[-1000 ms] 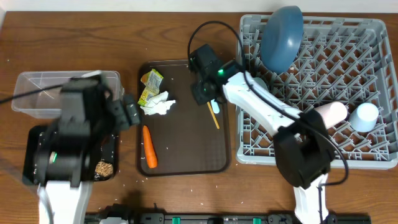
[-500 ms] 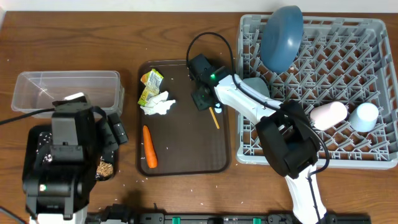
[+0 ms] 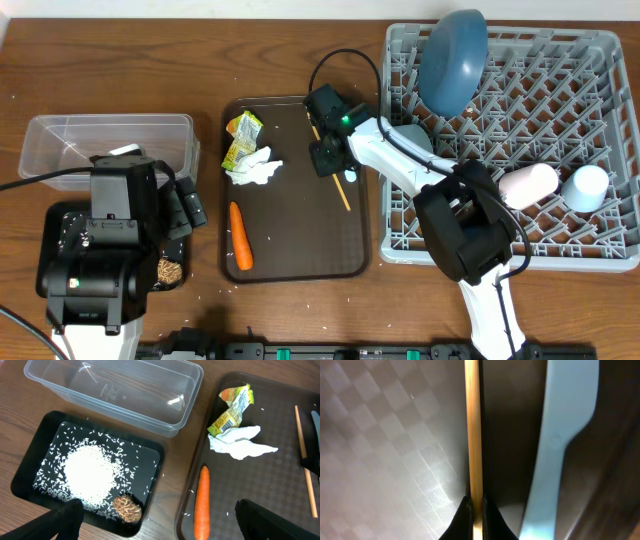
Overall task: Sort waste into correct bins and load items into the dishwasher rack
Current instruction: 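Grasp the wooden chopstick on the food tray with the right gripper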
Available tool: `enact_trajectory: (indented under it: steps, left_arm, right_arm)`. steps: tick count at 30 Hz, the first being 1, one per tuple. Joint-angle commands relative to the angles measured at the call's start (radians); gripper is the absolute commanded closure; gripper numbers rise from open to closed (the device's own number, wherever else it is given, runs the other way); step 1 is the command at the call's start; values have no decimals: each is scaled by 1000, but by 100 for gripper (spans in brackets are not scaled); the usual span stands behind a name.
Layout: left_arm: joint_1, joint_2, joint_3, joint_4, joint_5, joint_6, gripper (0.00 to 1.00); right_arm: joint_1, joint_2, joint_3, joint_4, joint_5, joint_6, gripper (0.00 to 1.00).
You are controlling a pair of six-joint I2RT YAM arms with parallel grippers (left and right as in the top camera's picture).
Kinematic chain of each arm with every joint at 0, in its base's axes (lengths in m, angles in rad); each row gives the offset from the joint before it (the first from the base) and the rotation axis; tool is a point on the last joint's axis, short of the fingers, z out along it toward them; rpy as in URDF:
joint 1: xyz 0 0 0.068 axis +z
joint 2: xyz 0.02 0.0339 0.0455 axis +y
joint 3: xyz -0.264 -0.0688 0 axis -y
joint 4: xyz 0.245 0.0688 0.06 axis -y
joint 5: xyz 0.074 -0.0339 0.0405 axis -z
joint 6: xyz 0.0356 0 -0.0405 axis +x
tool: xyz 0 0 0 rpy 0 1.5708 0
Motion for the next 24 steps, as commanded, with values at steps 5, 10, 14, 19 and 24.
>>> enact_trajectory:
  steps: [5,10,14,19,24]
  left_arm:
    - [2,9,14,-3,-17,-5,2]
    - [2,9,14,-3,-17,-5,2]
    - [2,9,14,-3,-17,-5,2]
    - [2,9,14,-3,-17,-5,2]
    - [2,9,14,-3,-17,-5,2]
  right_arm:
    - [-1,-116,30,-84,86,21,99]
    - [-6,-246,30,-108,86,37,99]
    - [-15,-322,30,-114,88,63,99]
    - [-62,-375,30,-156,105,124,99]
    - [-134,-392,30,-229,77,144,99]
